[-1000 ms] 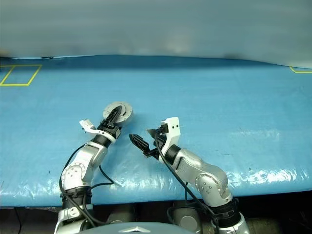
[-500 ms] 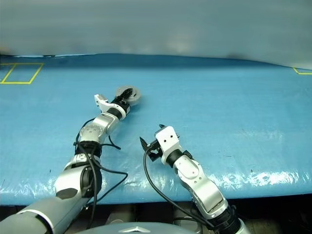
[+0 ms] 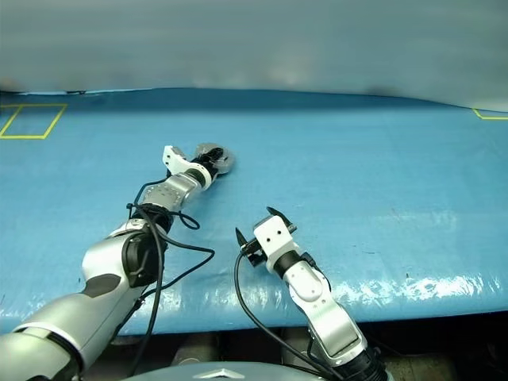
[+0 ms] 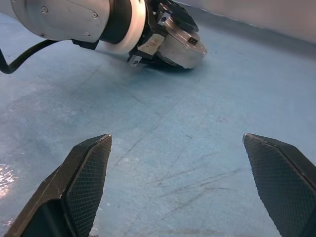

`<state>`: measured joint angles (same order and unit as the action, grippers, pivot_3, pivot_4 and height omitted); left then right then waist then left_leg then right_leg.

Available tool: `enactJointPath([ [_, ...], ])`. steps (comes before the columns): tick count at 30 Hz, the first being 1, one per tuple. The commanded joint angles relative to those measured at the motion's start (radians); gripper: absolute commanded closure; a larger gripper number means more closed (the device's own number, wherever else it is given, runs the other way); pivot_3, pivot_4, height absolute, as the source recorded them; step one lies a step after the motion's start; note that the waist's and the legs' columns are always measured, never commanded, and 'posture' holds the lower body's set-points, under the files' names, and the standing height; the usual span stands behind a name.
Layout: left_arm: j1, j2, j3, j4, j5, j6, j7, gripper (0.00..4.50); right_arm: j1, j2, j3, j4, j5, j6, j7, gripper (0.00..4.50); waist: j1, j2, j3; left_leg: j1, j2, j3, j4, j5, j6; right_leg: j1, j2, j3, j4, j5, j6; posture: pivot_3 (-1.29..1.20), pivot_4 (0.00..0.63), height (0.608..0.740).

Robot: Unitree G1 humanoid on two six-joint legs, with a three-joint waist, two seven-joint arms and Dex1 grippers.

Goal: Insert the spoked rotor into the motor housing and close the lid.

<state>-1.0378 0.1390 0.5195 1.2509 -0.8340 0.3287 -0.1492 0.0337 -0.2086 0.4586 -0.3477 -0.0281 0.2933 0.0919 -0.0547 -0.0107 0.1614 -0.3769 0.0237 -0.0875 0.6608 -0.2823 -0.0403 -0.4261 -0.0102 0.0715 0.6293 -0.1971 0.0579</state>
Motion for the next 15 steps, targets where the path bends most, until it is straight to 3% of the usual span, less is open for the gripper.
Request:
enactJointPath([
  [1,0.027,0.041,0.020,-0.010,0.042,0.041,0.054,0.42,0.014,0.035,-0.020,-0.019,0.004,-0.002,0.007,0.00,-0.008,0.000,-0.001,0.001,0.000,0.000,0.000,0.000,0.001,0.001,0.000,0.000,0.000,0.000,0.000,0.00,0.150,0.740],
  [2,0.046,0.054,0.011,-0.025,0.059,0.064,0.061,0.06,0.016,0.042,-0.021,-0.015,0.002,-0.002,0.011,0.00,-0.013,-0.001,-0.001,0.002,0.000,0.000,0.000,-0.001,0.001,0.001,0.000,0.000,0.001,0.000,0.000,0.00,0.150,0.740],
  [8,0.208,0.118,-0.002,-0.211,0.089,0.264,0.077,0.02,0.011,0.067,-0.010,0.018,-0.022,0.006,0.035,0.00,-0.041,-0.003,-0.003,0.023,0.001,0.002,-0.003,-0.001,0.001,0.016,0.002,0.003,0.008,-0.005,0.002,0.00,0.150,0.740],
  [15,0.546,0.141,0.004,-0.748,-0.004,0.613,0.120,0.02,-0.003,0.080,-0.011,0.039,-0.017,0.019,0.086,0.00,-0.066,-0.004,-0.010,0.035,0.004,0.006,-0.008,0.000,0.000,0.019,0.004,0.008,0.017,-0.008,-0.001,0.00,0.150,0.740],
])
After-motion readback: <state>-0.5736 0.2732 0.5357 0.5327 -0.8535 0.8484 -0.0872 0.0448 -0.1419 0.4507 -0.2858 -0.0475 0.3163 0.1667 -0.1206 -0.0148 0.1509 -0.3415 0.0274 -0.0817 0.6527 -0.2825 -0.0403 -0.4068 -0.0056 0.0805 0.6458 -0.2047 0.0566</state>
